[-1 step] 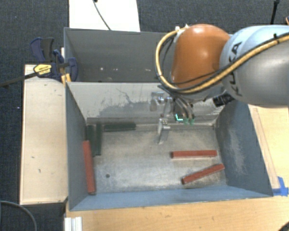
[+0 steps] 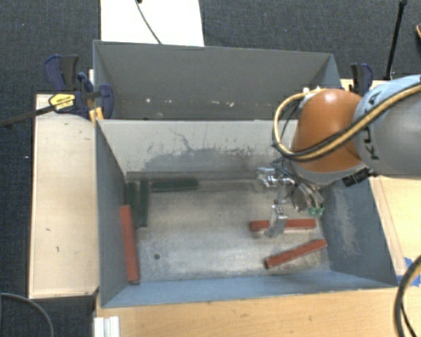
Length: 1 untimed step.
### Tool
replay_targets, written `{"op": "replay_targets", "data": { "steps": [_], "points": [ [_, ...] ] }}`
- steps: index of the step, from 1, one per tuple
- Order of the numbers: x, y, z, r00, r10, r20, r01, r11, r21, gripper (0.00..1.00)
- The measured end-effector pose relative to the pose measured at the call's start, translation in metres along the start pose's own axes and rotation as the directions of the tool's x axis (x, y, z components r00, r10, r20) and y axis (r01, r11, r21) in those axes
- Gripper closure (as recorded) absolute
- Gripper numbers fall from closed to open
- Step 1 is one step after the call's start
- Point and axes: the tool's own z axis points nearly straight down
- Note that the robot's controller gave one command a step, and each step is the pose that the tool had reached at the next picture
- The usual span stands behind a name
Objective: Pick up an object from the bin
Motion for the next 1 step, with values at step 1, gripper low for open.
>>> {"op": "replay_targets", "data": {
  "steps": [1],
  "points": [
    [-0.0001, -0.0159, 0.0256, 1.0, 0.019, 0.006, -0.019, 1.0, -0.003, 0.0]
  ]
}}
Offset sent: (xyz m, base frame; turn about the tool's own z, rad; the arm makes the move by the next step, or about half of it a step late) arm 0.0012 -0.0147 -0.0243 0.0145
